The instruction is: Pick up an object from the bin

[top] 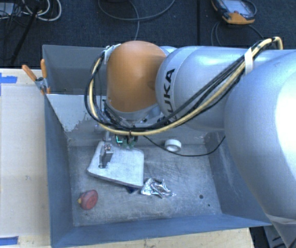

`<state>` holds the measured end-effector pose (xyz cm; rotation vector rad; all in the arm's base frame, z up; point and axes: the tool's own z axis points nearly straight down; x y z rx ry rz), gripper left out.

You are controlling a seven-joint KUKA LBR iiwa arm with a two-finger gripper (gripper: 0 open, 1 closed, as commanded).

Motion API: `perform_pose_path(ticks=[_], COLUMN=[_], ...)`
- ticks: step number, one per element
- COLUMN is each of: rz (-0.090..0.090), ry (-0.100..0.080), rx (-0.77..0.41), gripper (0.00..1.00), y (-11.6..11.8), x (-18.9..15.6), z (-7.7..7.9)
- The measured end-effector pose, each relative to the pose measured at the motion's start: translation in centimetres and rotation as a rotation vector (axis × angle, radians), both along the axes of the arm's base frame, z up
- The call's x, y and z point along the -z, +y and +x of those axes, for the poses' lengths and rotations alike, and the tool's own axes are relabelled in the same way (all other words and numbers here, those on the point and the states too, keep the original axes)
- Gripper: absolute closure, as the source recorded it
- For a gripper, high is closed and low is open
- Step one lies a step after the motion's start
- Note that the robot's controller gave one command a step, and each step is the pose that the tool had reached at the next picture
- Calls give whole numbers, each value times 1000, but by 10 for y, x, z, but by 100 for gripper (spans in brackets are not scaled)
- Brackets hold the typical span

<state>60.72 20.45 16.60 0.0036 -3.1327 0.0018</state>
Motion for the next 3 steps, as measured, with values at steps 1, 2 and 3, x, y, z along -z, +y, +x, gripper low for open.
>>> perform_pose_path(ticks=[1, 2, 3], rz=[9, 3, 8], ry=[0, -11, -39], rx=[23, -367, -379], gripper=[0, 0, 0], y=[-36, -74, -145], x=[70, 65, 69], z=[0, -51, -99])
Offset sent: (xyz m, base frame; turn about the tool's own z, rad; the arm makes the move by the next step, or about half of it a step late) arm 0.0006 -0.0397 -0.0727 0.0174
